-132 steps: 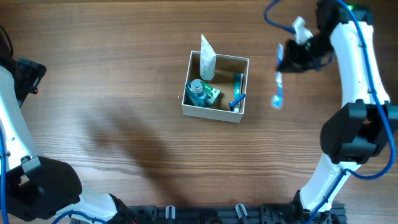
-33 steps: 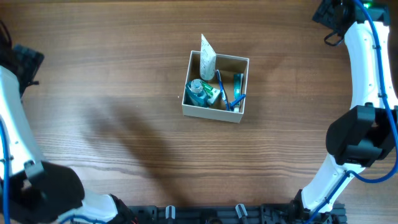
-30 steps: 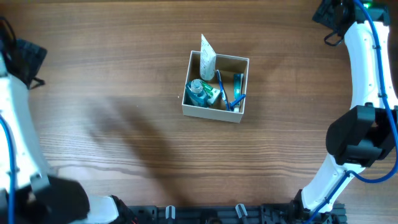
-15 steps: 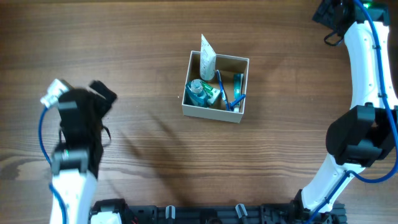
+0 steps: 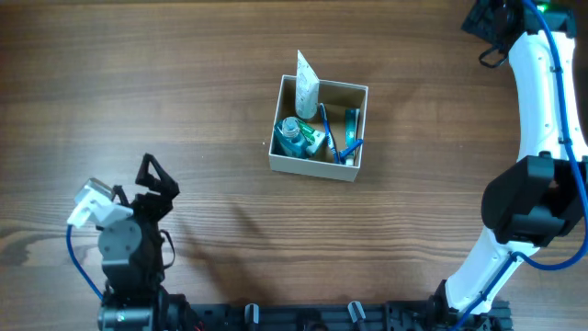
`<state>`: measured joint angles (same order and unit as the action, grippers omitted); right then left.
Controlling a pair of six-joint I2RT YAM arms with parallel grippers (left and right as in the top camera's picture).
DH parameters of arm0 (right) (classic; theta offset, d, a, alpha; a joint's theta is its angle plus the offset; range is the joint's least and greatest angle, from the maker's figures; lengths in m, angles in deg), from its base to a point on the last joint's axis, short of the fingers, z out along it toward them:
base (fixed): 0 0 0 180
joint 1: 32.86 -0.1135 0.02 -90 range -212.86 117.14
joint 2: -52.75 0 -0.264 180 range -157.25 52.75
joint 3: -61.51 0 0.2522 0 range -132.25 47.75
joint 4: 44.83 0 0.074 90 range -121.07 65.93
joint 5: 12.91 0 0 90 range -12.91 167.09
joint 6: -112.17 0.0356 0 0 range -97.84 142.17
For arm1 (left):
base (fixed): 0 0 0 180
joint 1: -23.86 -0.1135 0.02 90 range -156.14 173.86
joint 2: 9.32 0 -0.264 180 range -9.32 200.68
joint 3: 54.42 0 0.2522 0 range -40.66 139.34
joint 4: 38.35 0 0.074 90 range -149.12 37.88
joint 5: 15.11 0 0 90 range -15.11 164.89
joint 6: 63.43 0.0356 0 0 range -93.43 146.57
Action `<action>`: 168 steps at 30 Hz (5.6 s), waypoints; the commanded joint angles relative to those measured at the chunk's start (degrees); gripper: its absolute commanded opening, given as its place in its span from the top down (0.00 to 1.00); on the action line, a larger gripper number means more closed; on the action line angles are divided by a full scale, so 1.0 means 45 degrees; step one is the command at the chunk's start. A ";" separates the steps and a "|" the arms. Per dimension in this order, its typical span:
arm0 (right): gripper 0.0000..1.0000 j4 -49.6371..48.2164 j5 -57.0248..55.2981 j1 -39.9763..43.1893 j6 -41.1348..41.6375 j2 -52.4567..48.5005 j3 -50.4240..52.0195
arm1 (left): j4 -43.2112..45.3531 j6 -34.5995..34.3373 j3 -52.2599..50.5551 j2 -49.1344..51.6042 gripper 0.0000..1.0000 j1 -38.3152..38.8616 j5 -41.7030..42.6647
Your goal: Pack container
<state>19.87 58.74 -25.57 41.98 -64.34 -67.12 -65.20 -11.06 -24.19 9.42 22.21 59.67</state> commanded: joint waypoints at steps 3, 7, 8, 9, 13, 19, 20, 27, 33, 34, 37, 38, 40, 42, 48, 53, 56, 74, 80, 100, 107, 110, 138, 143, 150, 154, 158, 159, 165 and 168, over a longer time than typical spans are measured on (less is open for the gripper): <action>0.00 -0.0034 -0.0296 0.0015 -0.0068 -0.0194 0.0024 | 0.1525 0.0816 -0.1933 -0.1501 0.00 0.0073 -0.0131; 0.00 -0.0039 -0.0296 0.0015 -0.0068 -0.0194 0.0024 | 0.1817 0.2812 -0.2365 -0.2356 0.00 0.0068 0.0136; 0.00 -0.0034 -0.0296 0.0015 -0.0068 -0.0194 0.0024 | 0.1817 0.3060 -0.2429 -0.2526 0.00 0.0068 0.0141; 0.00 -0.0034 -0.0296 0.0015 -0.0068 -0.0194 0.0024 | 0.1807 0.3269 -0.2487 -0.2696 0.00 0.0068 0.0180; 0.00 -0.0034 -0.0296 0.0015 -0.0068 -0.0194 0.0024 | 0.1812 0.4318 -0.2871 -0.3560 0.00 0.0068 0.0690; 0.00 -0.0034 -0.0296 0.0015 -0.0068 -0.0194 0.0024 | 0.2200 0.4658 -0.3580 -0.4133 0.00 0.0160 0.1190; 0.00 -0.0039 -0.0296 0.0015 -0.0068 -0.0194 0.0024 | 0.2210 0.4663 -0.3580 -0.4133 0.00 0.0170 0.1185; 0.00 -0.0039 -0.0296 0.0015 -0.0068 -0.0194 0.0024 | 0.2166 0.5901 -0.3580 -0.4133 0.00 0.0170 0.1200; 0.00 -0.0034 -0.0296 0.0015 -0.0068 -0.0194 0.0024 | 0.2171 0.6557 -0.3580 -0.4133 0.00 0.0170 0.1379; 0.00 -0.0034 -0.0296 0.0015 -0.0068 -0.0194 0.0024 | 0.2210 0.6557 -0.3580 -0.4133 0.00 0.0170 0.1511; 0.00 -0.0034 -0.0296 0.0015 -0.0073 -0.0194 0.0024 | 0.2531 0.6557 -0.3580 -0.4133 0.00 0.0170 0.1957; 0.00 -0.0034 -0.0296 0.0015 -0.0068 -0.0194 0.0024 | 0.2662 0.6557 -0.3580 -0.4133 0.00 0.0170 0.2123; 0.00 -0.0034 -0.0296 0.0015 -0.0068 -0.0194 0.0024 | 0.2730 0.6557 -0.3580 -0.4133 0.00 0.0170 0.2506; 0.00 -0.0034 -0.0296 0.0015 -0.0073 -0.0194 0.0024 | 0.2686 0.6557 -0.3580 -0.4133 0.00 0.0170 0.2963; 0.00 -0.0034 -0.0296 0.0015 -0.0068 -0.0194 0.0024 | 0.1982 0.6567 -0.3580 -0.4133 0.00 0.0165 0.3279; 0.00 -0.0034 -0.0296 0.0015 -0.0068 -0.0194 0.0024 | 0.1987 0.6557 -0.3580 -0.4129 0.00 0.0170 0.3288; 0.00 -0.0034 -0.0296 0.0015 -0.0073 -0.0194 0.0024 | 0.1991 0.6562 -0.3580 -0.4133 0.00 0.0165 0.3288; 0.00 -0.0034 -0.0296 0.0015 -0.0068 -0.0194 0.0024 | 0.1996 0.6562 -0.3580 -0.4129 0.00 0.0165 0.3283; 0.00 -0.0034 -0.0296 0.0015 -0.0068 -0.0194 0.0024 | 0.1996 0.6562 -0.3580 -0.4129 0.00 0.0165 0.3283; 0.00 -0.0034 -0.0296 0.0015 -0.0073 -0.0194 0.0024 | 0.1996 0.6562 -0.3580 -0.4129 0.00 0.0165 0.3283; 0.00 -0.0034 -0.0296 0.0015 -0.0068 -0.0194 0.0024 | 0.1996 0.6562 -0.3580 -0.4129 0.00 0.0165 0.3283; 0.00 -0.0034 -0.0296 0.0015 -0.0068 -0.0194 0.0024 | 0.1996 0.6562 -0.3580 -0.4129 0.00 0.0165 0.3283; 0.00 -0.0015 -0.0311 -0.0024 -0.0112 0.0112 0.0024 | 0.1996 0.6562 -0.3580 -0.4129 0.00 0.0165 0.3283; 0.00 0.0024 -0.0301 -0.0044 -0.0845 0.1137 0.0024 | 0.1996 0.6562 -0.3580 -0.4129 0.00 0.0165 0.3283; 0.00 0.0034 -0.0214 -0.0044 -0.1472 0.3439 0.0034 | 0.1996 0.6562 -0.3580 -0.4129 0.00 0.0165 0.3283; 0.00 0.0015 -0.0199 -0.0044 -0.1700 0.4750 0.0466 | 0.1996 0.6562 -0.3580 -0.4129 0.00 0.0165 0.3283; 0.00 -0.0408 0.0437 -0.0044 -0.1700 0.6183 0.2225 | 0.1996 0.6562 -0.3580 -0.4129 0.00 0.0165 0.3283; 0.00 -0.0602 0.0656 -0.0044 -0.1690 0.6475 0.2652 | 0.1996 0.6562 -0.3580 -0.4129 0.00 0.0165 0.3283; 0.00 -0.3123 0.1812 -0.0049 -0.1428 0.9160 0.6329 | 0.1991 0.6562 -0.3580 -0.4129 0.00 0.0165 0.3283; 0.00 -0.4532 0.1812 -0.0078 -0.1166 1.0477 0.7961 | 0.1996 0.6562 -0.3580 -0.4129 0.00 0.0165 0.3283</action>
<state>4.05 64.66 -25.57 35.53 -24.24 -37.17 -56.39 17.36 -39.70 -8.55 22.65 73.33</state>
